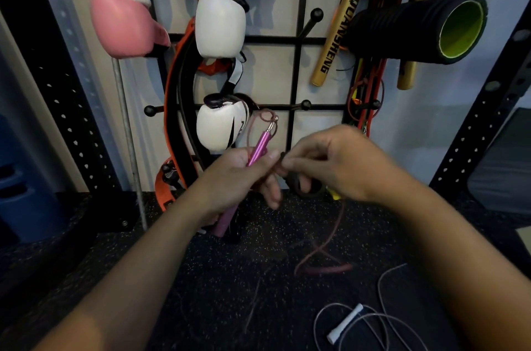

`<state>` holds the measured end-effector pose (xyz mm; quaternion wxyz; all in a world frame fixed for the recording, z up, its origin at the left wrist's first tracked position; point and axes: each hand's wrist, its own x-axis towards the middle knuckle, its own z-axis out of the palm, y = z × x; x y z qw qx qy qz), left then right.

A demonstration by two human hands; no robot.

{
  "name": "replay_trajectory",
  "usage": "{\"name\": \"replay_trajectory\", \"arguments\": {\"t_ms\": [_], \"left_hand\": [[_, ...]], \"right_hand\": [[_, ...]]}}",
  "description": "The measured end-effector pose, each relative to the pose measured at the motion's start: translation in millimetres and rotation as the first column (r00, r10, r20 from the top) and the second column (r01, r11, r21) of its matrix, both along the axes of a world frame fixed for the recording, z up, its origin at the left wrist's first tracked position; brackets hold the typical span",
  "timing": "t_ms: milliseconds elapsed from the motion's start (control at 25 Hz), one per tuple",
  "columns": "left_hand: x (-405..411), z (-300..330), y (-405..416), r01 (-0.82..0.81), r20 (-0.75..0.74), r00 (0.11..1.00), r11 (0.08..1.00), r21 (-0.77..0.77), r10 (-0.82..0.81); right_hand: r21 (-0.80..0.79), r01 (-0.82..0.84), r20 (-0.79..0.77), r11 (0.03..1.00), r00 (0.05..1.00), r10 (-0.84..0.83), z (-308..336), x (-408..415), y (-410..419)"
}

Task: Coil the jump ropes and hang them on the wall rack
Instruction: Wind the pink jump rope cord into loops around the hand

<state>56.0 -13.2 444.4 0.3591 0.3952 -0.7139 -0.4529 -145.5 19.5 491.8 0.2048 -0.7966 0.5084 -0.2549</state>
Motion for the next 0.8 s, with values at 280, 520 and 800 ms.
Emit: {"name": "replay_trajectory", "arguments": {"t_ms": [280, 520, 800], "left_hand": [[-3, 8, 1, 0.179, -0.218, 0.966, 0.969, 0.170, -0.140], [-6, 0, 0, 0.144, -0.305, 0.948, 0.976, 0.164, -0.089], [-7, 3, 5, 0.143, -0.340, 0.937, 0.975, 0.170, -0.079]], "right_hand": [[-0.136, 0.122, 0.228, 0.983, 0.970, -0.089, -14, -9, -14], [-0.133, 0.170, 0.349, 0.976, 0.930, -0.114, -25, -11, -21], [-0.152, 0.122, 0.365, 0.981, 0.929, -0.059, -34, -6, -24]]}}
